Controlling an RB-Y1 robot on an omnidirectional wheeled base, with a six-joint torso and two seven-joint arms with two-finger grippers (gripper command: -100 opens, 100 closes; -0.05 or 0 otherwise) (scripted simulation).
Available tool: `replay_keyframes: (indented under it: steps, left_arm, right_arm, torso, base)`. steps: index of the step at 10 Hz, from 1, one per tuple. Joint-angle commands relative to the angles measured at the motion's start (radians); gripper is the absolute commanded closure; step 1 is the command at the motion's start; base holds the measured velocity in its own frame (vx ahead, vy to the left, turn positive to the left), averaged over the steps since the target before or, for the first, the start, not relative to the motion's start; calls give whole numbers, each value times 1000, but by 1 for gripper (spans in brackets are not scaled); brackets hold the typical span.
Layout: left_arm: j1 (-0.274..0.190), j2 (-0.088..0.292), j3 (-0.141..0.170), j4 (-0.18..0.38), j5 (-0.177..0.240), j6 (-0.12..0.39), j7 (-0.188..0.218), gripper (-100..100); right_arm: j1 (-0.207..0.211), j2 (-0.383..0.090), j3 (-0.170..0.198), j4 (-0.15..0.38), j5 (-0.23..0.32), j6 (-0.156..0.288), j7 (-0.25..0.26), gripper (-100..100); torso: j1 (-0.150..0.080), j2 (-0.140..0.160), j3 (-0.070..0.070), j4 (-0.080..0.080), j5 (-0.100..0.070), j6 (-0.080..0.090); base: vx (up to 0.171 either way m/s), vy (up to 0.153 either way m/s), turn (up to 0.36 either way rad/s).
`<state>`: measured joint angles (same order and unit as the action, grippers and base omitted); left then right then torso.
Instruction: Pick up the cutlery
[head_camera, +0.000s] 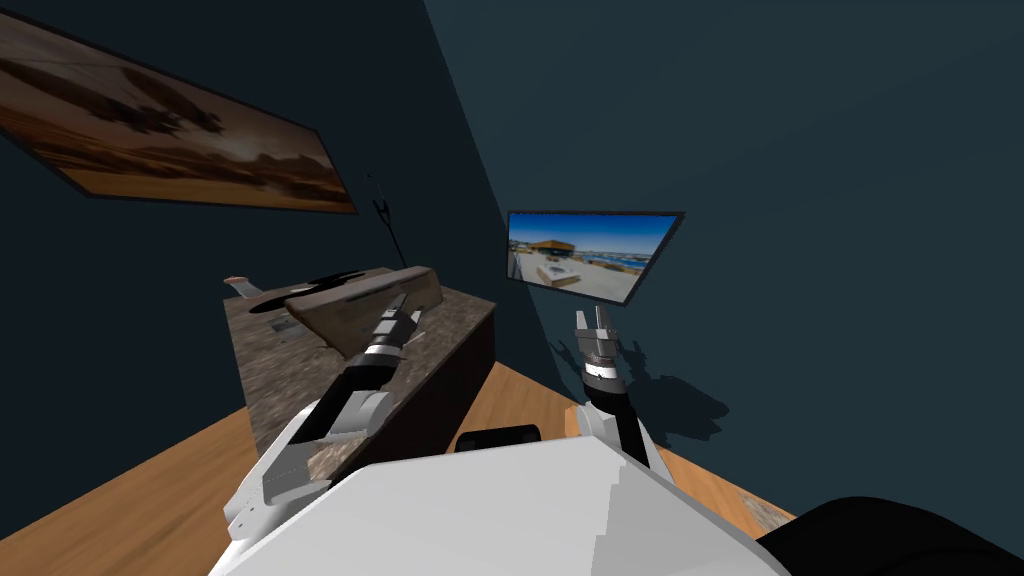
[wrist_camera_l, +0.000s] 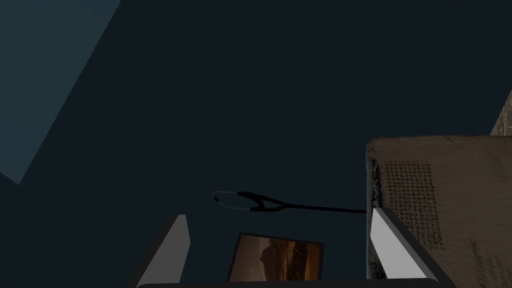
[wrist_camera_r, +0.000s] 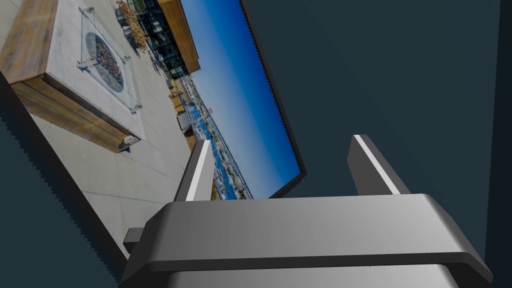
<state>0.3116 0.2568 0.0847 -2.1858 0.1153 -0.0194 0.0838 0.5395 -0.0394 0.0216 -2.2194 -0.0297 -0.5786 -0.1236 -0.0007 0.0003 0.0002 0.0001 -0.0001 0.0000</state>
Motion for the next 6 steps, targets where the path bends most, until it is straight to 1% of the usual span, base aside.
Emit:
replay_keyframes:
  steps: [1,2,3,4,5,6]
  left_arm:
    - [-18,15,10,14,17,43,11,-100]
    - [-38,37,23,31,47,74,28,-100]
    - [-38,37,23,31,47,100,28,-100]
    - [-59,59,36,48,78,126,46,-100]
    - [-59,59,36,48,78,150,46,-100]
    - [-59,59,36,48,78,159,46,-100]
  right_arm:
    - [0,0,0,0,0,0,0,0]
    - [0,0,0,0,0,0,0,0]
    - [0,0,0,0,0,0,0,0]
    - [0,0,0,0,0,0,0,0]
    - [0,0,0,0,0,0,0,0]
    - [0,0,0,0,0,0,0,0]
  torso:
    - [0,0,0,0,0,0]
    - [0,0,0,0,0,0]
    - [0,0,0,0,0,0]
    - [0,0,0,0,0,0]
    - [0,0,0,0,0,0]
    - [0,0,0,0,0,0]
  base:
    - [-7,-12,9]
    - [-8,-14,14]
    - [-7,-11,6]
    - [-6,-12,12]
    - [-4,-12,5]
    - [-1,-6,-1]
